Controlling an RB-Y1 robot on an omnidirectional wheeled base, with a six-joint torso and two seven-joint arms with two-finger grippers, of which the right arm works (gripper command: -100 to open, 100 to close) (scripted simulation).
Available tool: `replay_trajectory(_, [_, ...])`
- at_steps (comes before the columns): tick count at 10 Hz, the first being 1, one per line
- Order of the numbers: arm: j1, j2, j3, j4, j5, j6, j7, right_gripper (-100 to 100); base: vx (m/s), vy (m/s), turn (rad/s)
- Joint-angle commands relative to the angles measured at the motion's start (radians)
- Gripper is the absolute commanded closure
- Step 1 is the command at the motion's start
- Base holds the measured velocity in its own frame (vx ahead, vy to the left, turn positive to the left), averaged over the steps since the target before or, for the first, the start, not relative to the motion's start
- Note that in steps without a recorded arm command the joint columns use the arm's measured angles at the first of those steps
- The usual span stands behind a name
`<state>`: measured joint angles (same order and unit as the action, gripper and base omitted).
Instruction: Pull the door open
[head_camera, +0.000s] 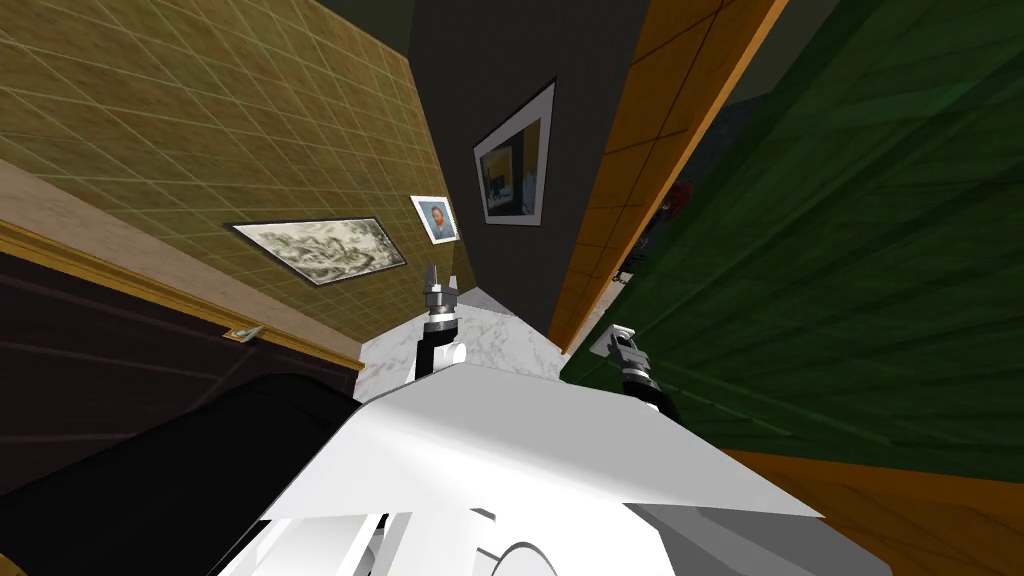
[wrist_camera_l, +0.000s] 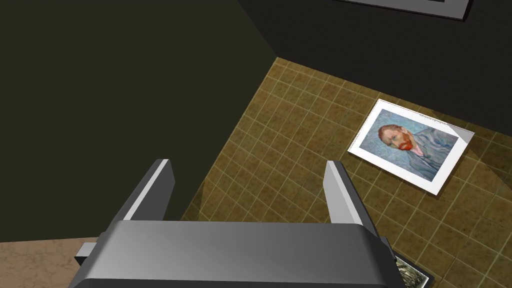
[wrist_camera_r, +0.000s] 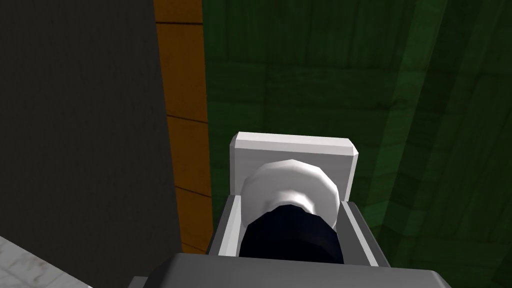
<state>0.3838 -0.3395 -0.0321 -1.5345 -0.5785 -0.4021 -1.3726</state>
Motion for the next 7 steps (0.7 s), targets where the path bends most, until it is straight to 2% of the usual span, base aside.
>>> replay_trajectory(1, [0.009,-0.015,0.022,0.0,0.001,-0.006,-0.02,100,-0.283,-0.053,0.148])
replay_trajectory(3, [0.018,-0.039,0.041,0.0,0.002,-0.017,-0.044,100,-0.265,-0.051,0.162])
replay_trajectory(4, [0.01,-0.034,0.033,0.006,0.003,-0.02,-0.035,100,-0.114,-0.015,0.038])
replay_trajectory(5, [0.021,-0.052,0.049,0.005,0.005,-0.031,-0.053,100,-0.145,0.003,0.131])
replay_trajectory(6, [0.023,-0.057,0.053,0.005,0.006,-0.033,-0.057,100,-0.225,-0.038,0.102])
replay_trajectory(7, [0.03,-0.071,0.063,0.002,0.008,-0.042,-0.07,100,-0.253,-0.047,0.123])
